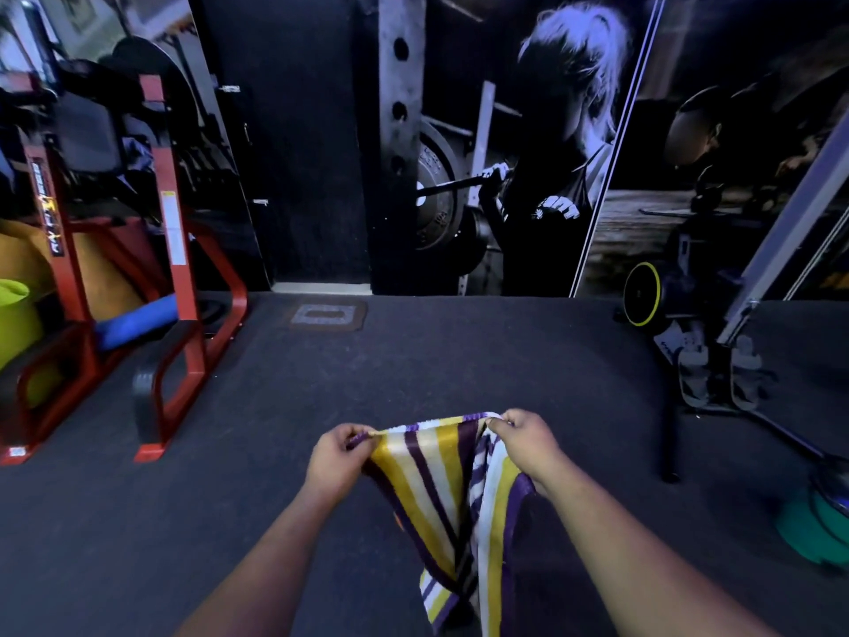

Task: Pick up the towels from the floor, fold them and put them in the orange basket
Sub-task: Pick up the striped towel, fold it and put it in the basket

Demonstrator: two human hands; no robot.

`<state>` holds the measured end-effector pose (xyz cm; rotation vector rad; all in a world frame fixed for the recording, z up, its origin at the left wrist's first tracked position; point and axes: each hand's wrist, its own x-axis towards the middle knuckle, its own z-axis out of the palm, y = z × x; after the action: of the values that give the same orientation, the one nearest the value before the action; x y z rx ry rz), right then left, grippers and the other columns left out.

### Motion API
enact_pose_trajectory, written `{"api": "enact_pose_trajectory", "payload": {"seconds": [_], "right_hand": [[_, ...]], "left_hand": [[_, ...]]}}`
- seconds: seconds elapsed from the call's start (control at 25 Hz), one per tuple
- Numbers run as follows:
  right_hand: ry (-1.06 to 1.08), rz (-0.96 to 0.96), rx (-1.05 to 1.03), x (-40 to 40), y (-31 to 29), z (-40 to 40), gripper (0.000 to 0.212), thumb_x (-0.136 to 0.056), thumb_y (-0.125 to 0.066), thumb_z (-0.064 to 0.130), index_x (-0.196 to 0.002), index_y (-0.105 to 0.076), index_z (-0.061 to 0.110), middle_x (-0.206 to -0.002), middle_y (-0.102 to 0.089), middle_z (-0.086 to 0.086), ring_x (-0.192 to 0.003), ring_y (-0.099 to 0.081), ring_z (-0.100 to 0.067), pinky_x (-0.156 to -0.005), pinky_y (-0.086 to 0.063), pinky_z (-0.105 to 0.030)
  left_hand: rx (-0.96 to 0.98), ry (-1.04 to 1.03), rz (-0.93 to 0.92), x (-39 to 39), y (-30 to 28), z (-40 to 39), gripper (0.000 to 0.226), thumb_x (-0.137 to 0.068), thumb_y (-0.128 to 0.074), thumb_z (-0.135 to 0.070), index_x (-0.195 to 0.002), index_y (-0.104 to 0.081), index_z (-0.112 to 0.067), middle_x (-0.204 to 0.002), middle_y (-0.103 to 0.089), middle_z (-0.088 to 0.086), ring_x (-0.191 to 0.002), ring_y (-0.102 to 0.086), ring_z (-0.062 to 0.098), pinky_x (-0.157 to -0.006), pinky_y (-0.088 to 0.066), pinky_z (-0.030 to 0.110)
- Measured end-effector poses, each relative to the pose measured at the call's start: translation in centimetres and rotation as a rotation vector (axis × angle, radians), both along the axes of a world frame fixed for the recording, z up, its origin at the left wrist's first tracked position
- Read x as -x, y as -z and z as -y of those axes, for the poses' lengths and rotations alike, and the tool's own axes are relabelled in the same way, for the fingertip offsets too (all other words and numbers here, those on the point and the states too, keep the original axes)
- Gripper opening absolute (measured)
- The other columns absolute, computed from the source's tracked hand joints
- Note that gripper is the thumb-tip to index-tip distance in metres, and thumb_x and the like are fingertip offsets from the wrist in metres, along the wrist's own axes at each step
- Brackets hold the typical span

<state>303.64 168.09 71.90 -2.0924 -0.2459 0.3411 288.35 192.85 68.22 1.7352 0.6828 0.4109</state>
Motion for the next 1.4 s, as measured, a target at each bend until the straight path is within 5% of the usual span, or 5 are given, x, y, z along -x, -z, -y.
{"api": "enact_pose_trajectory", "payload": {"seconds": [0.2,0.44,0.72,1.0,1.4], "right_hand": [[0.090,-0.097,-0.138,0.1,0.2,0.5,0.038,-0.094,-0.070,0.030,-0.065,-0.048,0.018,-0.057,-0.038,0.006,-0.054,-0.033,-0.013,-0.056,-0.028,-0.033],[-0.026,-0.278,-0.557,2.5,-1.2,-0.1,0.032,-0.101,-0.062,0.012,-0.127,-0.061,0.029,-0.086,-0.067,-0.006,-0.061,-0.066,-0.019,-0.066,-0.059,-0.037],[-0.309,-0.040,-0.312,3.2,-0.9,0.0,0.039,-0.083,-0.070,-0.010,-0.111,-0.073,0.019,-0.088,-0.077,0.006,-0.068,-0.065,-0.002,-0.061,-0.052,-0.022],[-0.138,0.414,0.091,2.7,-0.6,-1.2,0.041,-0.062,-0.070,0.070,-0.077,-0.065,0.032,-0.068,-0.068,0.012,-0.067,-0.064,-0.004,-0.061,-0.050,-0.034],[-0.340,0.538,0.065,0.1,0.8,-0.6,0.039,-0.075,-0.059,0.073,-0.073,-0.058,0.034,-0.092,-0.053,0.011,-0.095,-0.049,-0.014,-0.084,-0.044,-0.036]], "left_hand": [[0.330,-0.025,0.194,-0.4,-1.3,2.7,0.012,-0.101,-0.059,-0.007,-0.095,-0.069,-0.004,-0.081,-0.074,0.008,-0.070,-0.066,0.016,-0.058,-0.055,0.024],[0.368,0.152,0.240,-2.0,-2.3,6.6,0.014,-0.104,-0.053,-0.006,-0.106,-0.065,0.000,-0.091,-0.075,0.012,-0.078,-0.069,0.019,-0.066,-0.057,0.028],[0.371,0.150,0.179,-3.0,-3.3,8.6,0.021,-0.101,-0.054,-0.004,-0.104,-0.073,-0.010,-0.088,-0.075,0.013,-0.075,-0.067,0.022,-0.066,-0.056,0.032],[0.327,0.262,0.195,-3.2,-3.3,9.2,0.022,-0.099,-0.056,0.000,-0.103,-0.076,-0.006,-0.093,-0.078,0.009,-0.086,-0.069,0.019,-0.077,-0.055,0.027],[0.073,0.299,0.200,-2.8,-2.9,6.6,0.012,-0.097,-0.064,-0.003,-0.097,-0.073,-0.011,-0.083,-0.074,-0.006,-0.080,-0.064,0.005,-0.072,-0.053,0.025]]}}
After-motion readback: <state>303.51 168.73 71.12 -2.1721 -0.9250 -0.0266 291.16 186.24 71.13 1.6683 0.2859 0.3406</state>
